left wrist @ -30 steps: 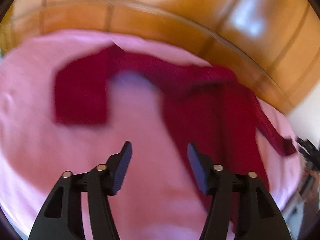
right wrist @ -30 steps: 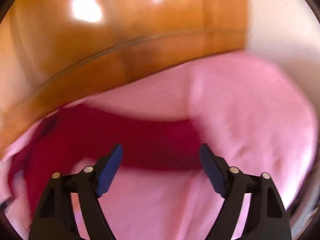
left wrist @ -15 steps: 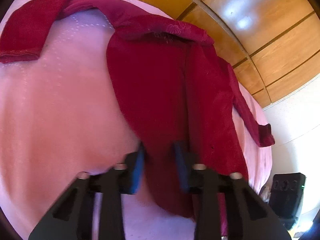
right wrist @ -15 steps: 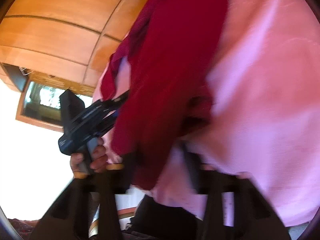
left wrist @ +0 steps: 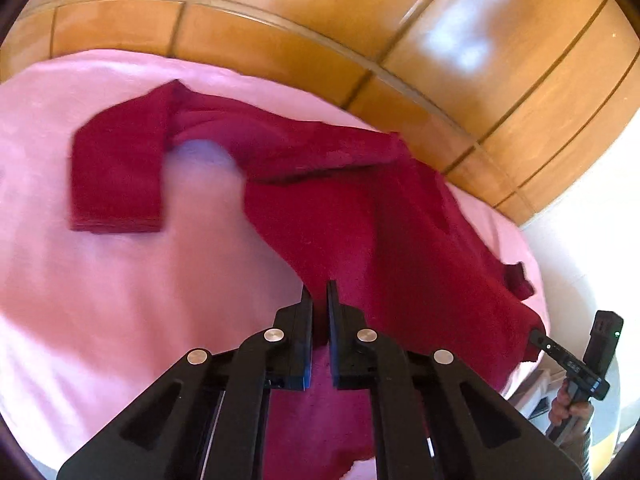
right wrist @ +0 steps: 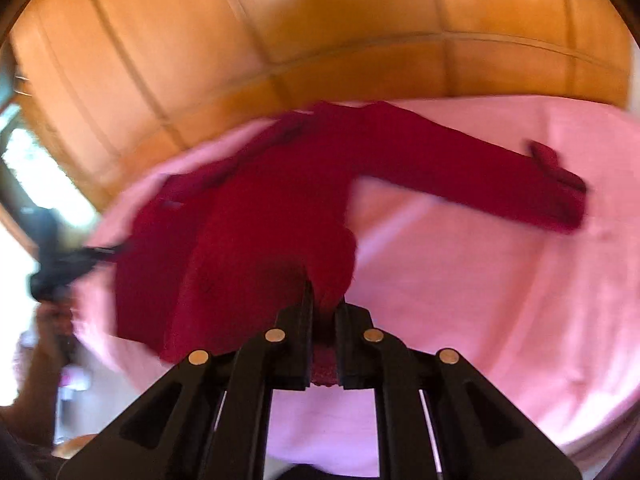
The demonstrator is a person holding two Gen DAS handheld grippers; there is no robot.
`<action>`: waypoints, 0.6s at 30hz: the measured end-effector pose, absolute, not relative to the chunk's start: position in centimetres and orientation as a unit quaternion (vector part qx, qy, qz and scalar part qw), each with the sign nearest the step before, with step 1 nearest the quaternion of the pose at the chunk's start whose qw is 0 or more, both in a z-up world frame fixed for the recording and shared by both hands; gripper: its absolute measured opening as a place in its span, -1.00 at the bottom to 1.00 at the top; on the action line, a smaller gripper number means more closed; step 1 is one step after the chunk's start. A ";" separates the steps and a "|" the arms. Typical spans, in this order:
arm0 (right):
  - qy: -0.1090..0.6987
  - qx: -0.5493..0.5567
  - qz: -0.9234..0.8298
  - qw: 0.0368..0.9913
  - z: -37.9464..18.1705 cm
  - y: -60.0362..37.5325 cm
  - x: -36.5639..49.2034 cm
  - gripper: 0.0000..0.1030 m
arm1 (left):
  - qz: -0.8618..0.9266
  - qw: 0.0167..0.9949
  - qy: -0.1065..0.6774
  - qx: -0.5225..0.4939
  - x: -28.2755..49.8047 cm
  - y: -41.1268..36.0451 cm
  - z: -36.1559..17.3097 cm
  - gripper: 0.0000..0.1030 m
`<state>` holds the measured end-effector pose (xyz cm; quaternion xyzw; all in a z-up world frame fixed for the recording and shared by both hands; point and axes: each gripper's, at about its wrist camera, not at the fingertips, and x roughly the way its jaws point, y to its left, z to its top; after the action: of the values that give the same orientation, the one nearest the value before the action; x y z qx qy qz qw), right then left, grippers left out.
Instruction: Fold small clothes
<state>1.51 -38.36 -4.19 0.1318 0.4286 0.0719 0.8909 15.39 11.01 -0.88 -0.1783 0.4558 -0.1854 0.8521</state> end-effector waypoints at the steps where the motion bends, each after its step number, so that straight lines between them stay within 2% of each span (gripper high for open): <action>1: 0.440 0.131 0.062 0.886 -5.2 -38.8 1.5 -0.86 | -0.178 0.848 0.460 -0.194 15.5 11.6 -1.4 -0.88; 2: 0.450 0.125 0.053 0.882 -6.1 -38.9 1.3 -0.86 | -0.178 0.843 0.464 -0.205 15.4 11.9 -2.0 -0.81; 3: 0.464 0.122 0.046 0.876 -7.2 -39.0 1.4 -0.86 | -0.171 0.840 0.470 -0.210 15.0 12.4 -2.8 -0.49; 4: 0.471 0.123 0.044 0.872 -8.0 -38.9 1.4 -0.86 | -0.167 0.837 0.474 -0.216 14.7 12.8 -3.1 -0.06; 6: 0.479 0.127 0.042 0.868 -9.1 -38.5 1.2 -0.86 | -0.168 0.828 0.476 -0.245 13.4 13.5 -4.2 0.17; 11: 0.485 0.141 0.043 0.862 -9.7 -39.9 1.4 -0.86 | -0.187 0.818 0.491 -0.235 10.6 12.9 -6.5 0.17; 13: 0.483 0.139 0.045 0.863 -9.3 -39.5 1.9 -0.86 | -0.185 0.816 0.502 -0.218 10.2 12.0 -7.3 -0.29; 14: 0.480 0.136 0.048 0.865 -8.8 -39.5 1.8 -0.86 | -0.185 0.815 0.508 -0.209 10.1 11.6 -7.7 -0.73; 18: 0.444 0.128 0.076 0.883 -4.8 -39.3 -0.2 -0.87 | -0.189 0.827 0.496 -0.188 9.6 11.3 -6.3 -0.82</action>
<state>-0.18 -39.26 -4.77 0.1281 0.4443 0.0758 0.8834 9.60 11.33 -6.30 -0.1882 0.4955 -0.1890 0.8266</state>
